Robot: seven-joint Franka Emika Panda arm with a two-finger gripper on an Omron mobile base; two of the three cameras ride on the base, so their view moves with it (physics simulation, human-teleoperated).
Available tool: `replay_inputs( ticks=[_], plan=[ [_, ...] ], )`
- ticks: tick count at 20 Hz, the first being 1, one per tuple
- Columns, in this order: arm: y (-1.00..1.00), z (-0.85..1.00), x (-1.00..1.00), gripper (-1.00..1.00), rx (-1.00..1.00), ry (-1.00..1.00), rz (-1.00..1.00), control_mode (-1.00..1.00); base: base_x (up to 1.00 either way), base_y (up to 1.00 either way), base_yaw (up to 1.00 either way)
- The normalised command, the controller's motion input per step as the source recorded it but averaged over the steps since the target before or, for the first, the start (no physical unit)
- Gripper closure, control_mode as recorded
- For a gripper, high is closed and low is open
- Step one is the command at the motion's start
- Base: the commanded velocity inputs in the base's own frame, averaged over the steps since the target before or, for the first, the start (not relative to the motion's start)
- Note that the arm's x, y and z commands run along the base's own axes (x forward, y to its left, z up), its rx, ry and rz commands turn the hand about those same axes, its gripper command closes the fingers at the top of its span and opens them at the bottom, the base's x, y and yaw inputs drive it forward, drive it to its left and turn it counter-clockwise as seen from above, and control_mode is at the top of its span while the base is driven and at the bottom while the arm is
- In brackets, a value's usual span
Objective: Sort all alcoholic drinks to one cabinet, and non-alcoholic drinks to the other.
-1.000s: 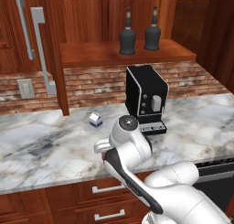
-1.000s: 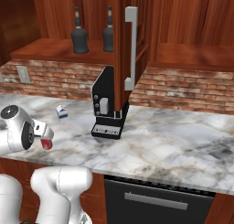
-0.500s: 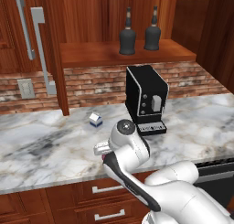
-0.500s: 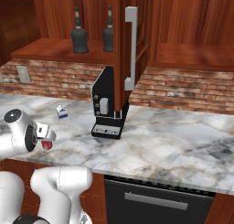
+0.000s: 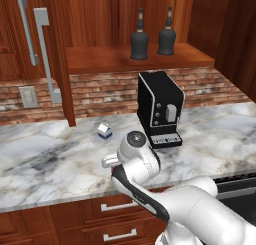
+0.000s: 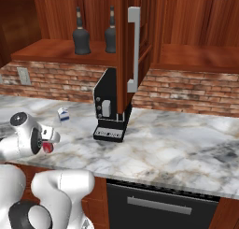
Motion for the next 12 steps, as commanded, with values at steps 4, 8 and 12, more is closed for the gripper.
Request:
replay_inputs(
  ticks=[4,8,12],
  plan=[
    [0.17,-0.14,0.19,-1.00,0.00,0.00,0.04,-1.00,0.00,0.00,0.00],
    [0.14,-0.14,0.15,-1.00,0.00,0.00,0.04,-1.00,0.00,0.00,0.00],
    [0.04,-0.17,0.16,-1.00,0.00,0.00,0.02,-1.00,0.00,0.00,0.00]
  ],
)
